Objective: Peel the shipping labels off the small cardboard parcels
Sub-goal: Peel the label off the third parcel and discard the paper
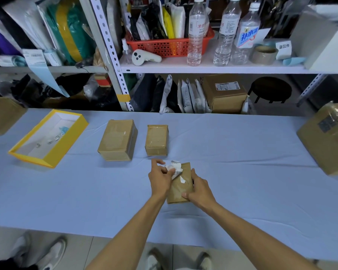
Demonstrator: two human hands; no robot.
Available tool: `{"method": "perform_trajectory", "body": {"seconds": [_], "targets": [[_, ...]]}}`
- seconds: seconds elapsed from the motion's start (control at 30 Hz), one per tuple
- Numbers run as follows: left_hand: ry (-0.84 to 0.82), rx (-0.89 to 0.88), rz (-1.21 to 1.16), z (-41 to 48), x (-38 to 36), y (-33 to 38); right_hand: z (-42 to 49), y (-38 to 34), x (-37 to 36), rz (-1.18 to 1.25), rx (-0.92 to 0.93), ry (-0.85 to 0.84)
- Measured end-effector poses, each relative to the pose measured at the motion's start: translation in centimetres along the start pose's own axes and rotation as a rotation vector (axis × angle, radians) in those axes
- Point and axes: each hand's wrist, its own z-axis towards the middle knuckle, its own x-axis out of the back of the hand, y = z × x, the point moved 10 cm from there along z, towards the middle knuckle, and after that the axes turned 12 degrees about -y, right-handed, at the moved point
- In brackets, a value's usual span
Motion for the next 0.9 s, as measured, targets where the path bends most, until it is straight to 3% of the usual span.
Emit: {"method": "perform_trajectory", "body": {"seconds": [0.1, 0.23, 0.43, 0.6, 0.9], "targets": [[-0.056, -0.04, 0.046, 0.0, -0.5, 0.6, 0.0, -0.2, 0.0, -0.002, 0.005, -0.002], [-0.063, -0.204, 0.381, -0.7, -0.9, 2.1, 0.0, -0.2, 0.1, 0.0, 0.003, 0.001], [-0.121, -0.378, 0.622, -1.6, -3.0, 2.0, -0.4, -0.2, 0.1, 0.028, -0.006, -0.001], [-0.135, -0.354, 0.752, -2.1, -5.1, 1.1, -0.7, -0.6, 0.3, 0.04, 0.021, 0.021], [-0.065, -0.363, 0.773, -2.4, -5.9, 1.4, -0.8, -0.8, 0.3, 0.044, 0.028, 0.035]]}}
